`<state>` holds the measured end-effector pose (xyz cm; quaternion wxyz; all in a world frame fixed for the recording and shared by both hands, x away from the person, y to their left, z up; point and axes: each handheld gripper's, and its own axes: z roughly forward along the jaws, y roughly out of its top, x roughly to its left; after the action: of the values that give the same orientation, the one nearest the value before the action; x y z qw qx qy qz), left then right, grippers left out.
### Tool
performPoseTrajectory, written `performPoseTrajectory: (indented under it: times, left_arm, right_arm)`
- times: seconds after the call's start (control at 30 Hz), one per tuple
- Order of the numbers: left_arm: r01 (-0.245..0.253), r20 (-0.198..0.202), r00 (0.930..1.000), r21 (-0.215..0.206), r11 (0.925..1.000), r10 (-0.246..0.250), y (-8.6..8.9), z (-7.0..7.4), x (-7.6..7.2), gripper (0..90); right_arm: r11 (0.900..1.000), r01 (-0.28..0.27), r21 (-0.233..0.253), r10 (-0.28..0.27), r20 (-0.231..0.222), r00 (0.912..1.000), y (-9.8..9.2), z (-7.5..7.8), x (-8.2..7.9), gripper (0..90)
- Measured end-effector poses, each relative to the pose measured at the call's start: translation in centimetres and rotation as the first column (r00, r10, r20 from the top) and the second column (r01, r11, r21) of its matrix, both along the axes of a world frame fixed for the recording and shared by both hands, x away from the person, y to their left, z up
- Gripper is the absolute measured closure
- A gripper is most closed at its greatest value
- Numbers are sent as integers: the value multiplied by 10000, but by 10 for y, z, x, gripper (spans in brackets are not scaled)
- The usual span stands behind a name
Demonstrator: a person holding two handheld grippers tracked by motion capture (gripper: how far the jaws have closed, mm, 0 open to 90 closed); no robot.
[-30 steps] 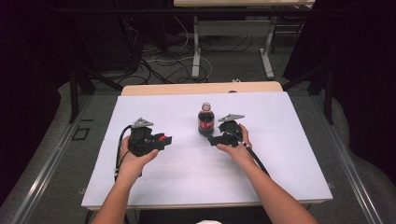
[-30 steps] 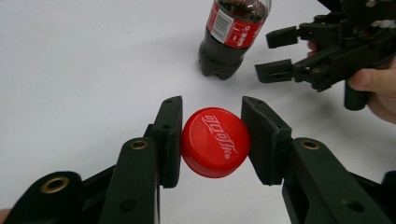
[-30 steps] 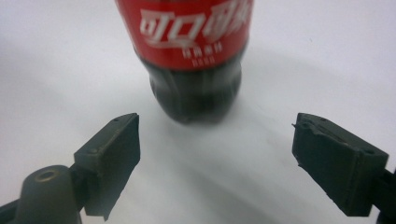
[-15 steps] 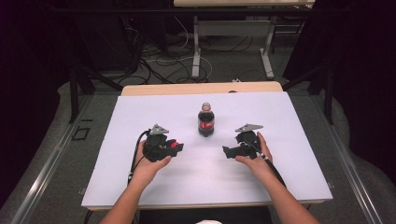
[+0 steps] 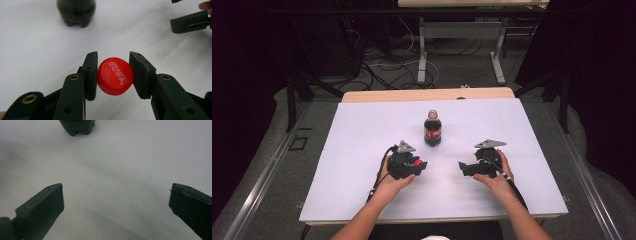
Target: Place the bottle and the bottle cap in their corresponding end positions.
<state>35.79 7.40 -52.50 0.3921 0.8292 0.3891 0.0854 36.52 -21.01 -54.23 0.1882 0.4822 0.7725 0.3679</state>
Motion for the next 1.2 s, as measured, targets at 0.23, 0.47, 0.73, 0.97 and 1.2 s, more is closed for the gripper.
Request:
performPoseTrajectory:
  times: [0.23, 0.47, 0.73, 0.97, 1.2]
  left_arm:
    - [272, -220, 9994, 81, 9996, -270, -20, -14, 2, 605]
    - [404, -322, 9987, 222, 9989, -397, -27, -25, -1, 604]
    - [601, -219, 9980, 289, 9978, -595, -33, -32, -4, 603]
    - [657, -224, 9976, 161, 9977, -653, -35, -34, -4, 594]
    - [591, -372, 9976, 1, 9982, -591, -32, -29, -4, 437]
  right_arm:
    - [9998, -123, -161, 126, 200, 9997, -3, -4, -5, 0]
    - [9998, -141, 123, 137, 313, 9994, -6, -1, -6, 0]
    - [9999, -74, 103, 71, 283, 9996, -8, -2, -5, 0]
    - [9997, -63, 215, 56, 325, 9995, -10, -1, -5, 0]
    - [9998, -53, 201, 47, 309, 9995, -10, -1, -5, 0]
